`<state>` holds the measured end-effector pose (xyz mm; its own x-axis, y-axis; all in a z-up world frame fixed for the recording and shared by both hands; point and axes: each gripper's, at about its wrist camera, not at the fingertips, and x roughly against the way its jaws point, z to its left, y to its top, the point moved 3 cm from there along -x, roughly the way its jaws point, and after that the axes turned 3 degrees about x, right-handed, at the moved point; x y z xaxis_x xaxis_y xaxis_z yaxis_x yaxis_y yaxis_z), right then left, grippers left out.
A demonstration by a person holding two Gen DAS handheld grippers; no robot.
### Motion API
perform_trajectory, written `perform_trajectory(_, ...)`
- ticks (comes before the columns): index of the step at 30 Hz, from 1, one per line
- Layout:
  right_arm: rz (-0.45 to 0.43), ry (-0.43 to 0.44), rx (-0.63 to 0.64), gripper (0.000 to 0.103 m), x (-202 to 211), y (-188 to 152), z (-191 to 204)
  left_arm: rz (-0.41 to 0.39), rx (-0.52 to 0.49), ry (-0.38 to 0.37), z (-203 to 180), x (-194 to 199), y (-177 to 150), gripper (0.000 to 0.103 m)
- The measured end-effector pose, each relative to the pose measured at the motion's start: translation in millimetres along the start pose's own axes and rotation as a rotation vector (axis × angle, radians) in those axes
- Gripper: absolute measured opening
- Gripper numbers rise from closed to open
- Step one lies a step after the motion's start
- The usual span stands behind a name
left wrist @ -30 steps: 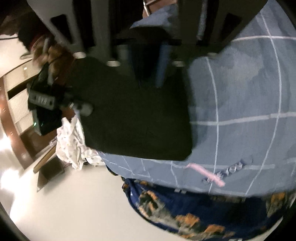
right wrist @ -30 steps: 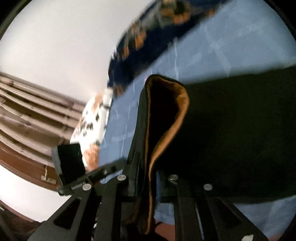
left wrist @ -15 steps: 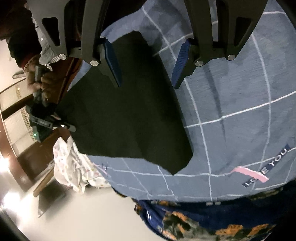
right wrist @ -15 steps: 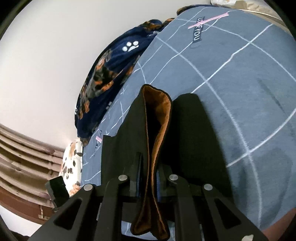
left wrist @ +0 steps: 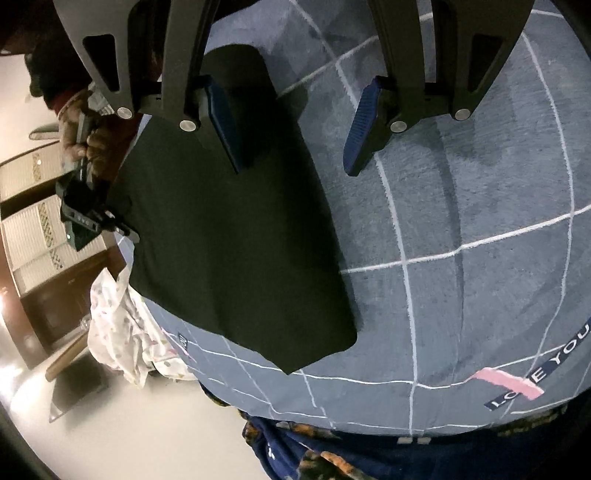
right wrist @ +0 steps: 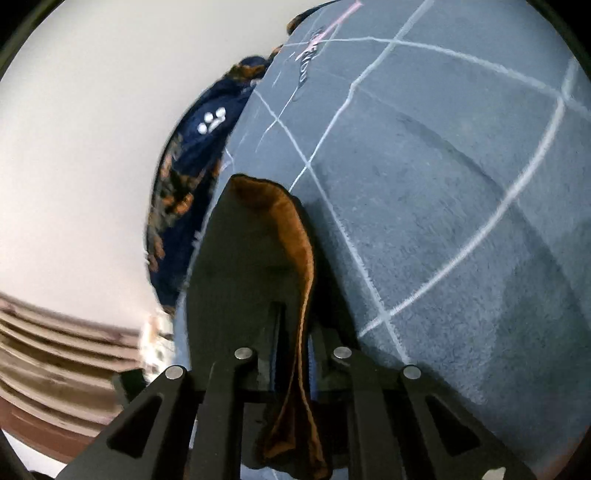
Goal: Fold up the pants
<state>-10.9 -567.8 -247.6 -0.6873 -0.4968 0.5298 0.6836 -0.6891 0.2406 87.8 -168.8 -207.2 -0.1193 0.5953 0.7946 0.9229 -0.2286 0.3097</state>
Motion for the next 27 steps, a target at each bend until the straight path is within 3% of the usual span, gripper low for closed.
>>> perform_trajectory(4,0.008,0.021,0.017,0.017,4,3,5,-0.01,-0.036,0.013,-1,0,6,0.058)
perform_trajectory(7,-0.014,-0.036,0.086,0.023,13,7,15,-0.039,-0.04,-0.011,-1,6,10,0.058)
perform_trajectory(11,0.039,-0.051,0.128,0.039,7,13,18,0.029,-0.05,-0.055,-1,-8,14,0.059)
perform_trajectory(17,0.128,0.021,0.142,0.04,-12,17,21,0.039,-0.092,-0.128,-14,-24,25,0.071)
perform_trajectory(19,0.149,0.009,0.164,0.029,-19,16,24,0.024,-0.118,-0.133,-18,-27,29,0.071)
perform_trajectory(20,0.159,0.001,0.169,0.024,-22,14,25,0.017,-0.127,-0.121,-21,-28,29,0.068)
perform_trajectory(22,0.157,0.018,0.149,0.021,-25,10,25,0.003,-0.137,-0.08,-22,-29,29,0.034)
perform_trajectory(27,0.143,0.063,0.088,0.019,-26,-2,29,-0.042,-0.058,-0.113,-6,-16,29,0.018)
